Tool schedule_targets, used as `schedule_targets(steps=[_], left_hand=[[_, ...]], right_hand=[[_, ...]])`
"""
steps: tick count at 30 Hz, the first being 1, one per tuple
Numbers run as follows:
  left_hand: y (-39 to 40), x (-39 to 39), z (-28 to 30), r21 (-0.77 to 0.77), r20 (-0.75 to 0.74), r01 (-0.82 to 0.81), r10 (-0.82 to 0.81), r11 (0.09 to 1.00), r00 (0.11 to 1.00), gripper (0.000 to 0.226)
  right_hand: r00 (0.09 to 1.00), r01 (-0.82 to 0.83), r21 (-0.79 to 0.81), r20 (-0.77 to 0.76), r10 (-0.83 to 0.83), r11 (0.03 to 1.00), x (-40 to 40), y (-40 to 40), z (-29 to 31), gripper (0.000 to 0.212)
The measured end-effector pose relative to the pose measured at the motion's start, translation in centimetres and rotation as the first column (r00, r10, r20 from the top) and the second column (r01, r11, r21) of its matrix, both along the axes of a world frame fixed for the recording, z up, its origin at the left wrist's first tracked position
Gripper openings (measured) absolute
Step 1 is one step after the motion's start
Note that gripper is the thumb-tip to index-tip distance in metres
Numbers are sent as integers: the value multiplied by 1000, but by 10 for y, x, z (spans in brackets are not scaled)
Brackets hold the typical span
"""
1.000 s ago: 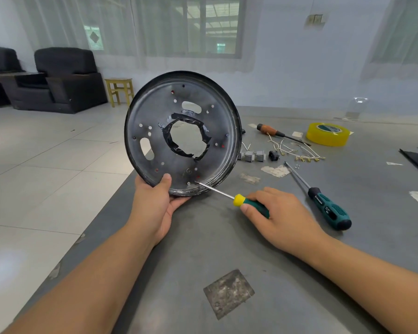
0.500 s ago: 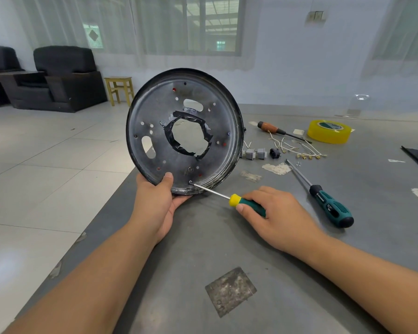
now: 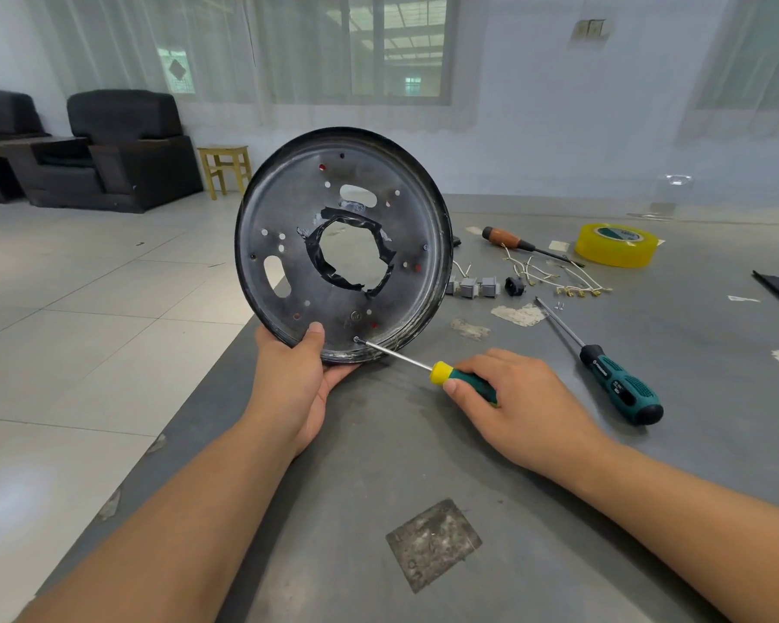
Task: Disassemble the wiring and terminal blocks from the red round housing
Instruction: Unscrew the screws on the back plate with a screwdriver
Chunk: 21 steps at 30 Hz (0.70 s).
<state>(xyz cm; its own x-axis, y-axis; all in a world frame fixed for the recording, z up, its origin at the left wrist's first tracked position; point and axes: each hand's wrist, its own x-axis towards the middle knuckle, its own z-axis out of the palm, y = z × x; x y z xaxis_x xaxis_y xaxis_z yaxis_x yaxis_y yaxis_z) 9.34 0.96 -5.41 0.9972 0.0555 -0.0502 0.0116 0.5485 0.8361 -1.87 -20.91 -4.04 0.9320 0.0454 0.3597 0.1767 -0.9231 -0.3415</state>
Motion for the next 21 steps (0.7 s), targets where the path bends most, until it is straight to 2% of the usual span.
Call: schedule_targets(steps=[5,9,11,14,18,19,21], left_hand=[[-3,-4,1,57,72,-43,39,997,997,46],[-5,-5,-1,126,130,-73,57,989,990,49],[-6,-3,-2,145,138,-80,60,986,989,50],[-8,-1,-3,173,129,-85,63,981,990,52],[-9,2,-6,217,163,-95,60,971,985,50],[-9,2,-8,226,174,-99,60,969,983,50],[-9,4,-10,232,183,-105,63,967,981,50]], right_hand=[[999,36,13,-25,-36,999,0,12,3,36],[990,101,46,-100,-96,994,1,26,8,47],[975,131,119,-193,-106,984,4,29,11,51],[935,166,349,-353,-35,922,8,27,15,45],[930,171,343,-365,-36,924,8,30,18,45],[916,196,410,-400,-17,891,8,32,18,43],[858,303,660,-503,106,688,9,36,21,39]])
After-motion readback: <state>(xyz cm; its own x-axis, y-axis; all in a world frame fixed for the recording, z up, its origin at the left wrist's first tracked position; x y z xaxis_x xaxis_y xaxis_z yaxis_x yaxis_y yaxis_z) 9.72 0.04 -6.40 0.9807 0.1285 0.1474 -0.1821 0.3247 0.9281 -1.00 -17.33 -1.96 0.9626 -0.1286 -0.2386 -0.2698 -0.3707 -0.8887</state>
